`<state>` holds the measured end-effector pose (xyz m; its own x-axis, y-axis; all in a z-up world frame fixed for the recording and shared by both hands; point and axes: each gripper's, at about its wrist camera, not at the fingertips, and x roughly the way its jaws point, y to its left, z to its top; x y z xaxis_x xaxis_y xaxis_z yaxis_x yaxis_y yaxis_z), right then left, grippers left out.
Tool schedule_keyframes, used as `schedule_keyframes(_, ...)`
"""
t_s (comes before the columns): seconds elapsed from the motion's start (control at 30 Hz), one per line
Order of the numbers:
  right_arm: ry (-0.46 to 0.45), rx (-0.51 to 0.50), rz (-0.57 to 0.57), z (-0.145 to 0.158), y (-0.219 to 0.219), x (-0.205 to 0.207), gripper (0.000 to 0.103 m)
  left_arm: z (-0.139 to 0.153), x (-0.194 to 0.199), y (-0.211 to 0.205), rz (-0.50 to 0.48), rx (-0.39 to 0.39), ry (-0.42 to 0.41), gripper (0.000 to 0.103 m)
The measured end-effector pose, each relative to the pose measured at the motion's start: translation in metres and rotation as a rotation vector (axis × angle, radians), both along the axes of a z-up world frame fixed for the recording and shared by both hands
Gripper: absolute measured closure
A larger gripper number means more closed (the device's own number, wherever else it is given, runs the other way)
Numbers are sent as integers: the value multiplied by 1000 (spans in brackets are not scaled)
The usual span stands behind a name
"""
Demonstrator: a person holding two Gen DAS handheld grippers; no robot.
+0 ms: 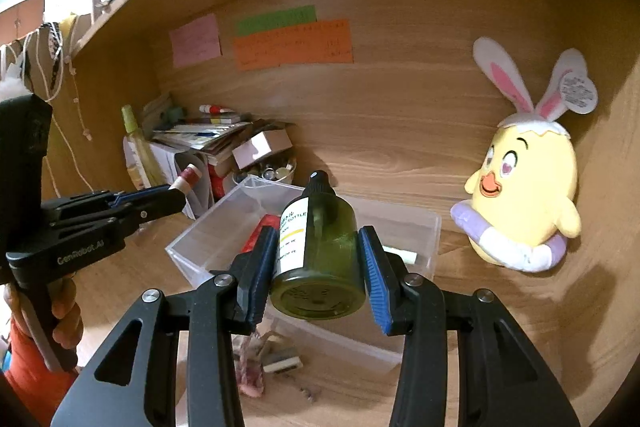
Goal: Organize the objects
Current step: 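Lower both held items into the clear box and open both tools, then withdraw both tools from the clear box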
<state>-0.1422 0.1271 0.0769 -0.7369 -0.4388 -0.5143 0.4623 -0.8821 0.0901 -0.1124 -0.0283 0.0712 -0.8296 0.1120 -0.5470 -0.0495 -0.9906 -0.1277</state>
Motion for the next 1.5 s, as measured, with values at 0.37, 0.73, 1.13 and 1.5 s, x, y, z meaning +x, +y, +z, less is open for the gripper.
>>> schedule_keyframes(0.37, -125, 21, 17, -34, -12, -38, 65, -30, -43, -7, -35, 81, -129, 89)
schedule_keyframes(0.73, -202, 105, -22, -66, -18, -61, 65, -58, -64, -5, -27, 65, -193, 89)
schedule_keyframes(1.13, -216, 172, -46, -77, -31, -61, 65, -67, -64, 1, -32, 18, -185, 88)
schedule_keyframes(1.5, -190, 184, -49, -65, -30, -52, 59, -52, -41, -5, 8, -1, -141, 41)
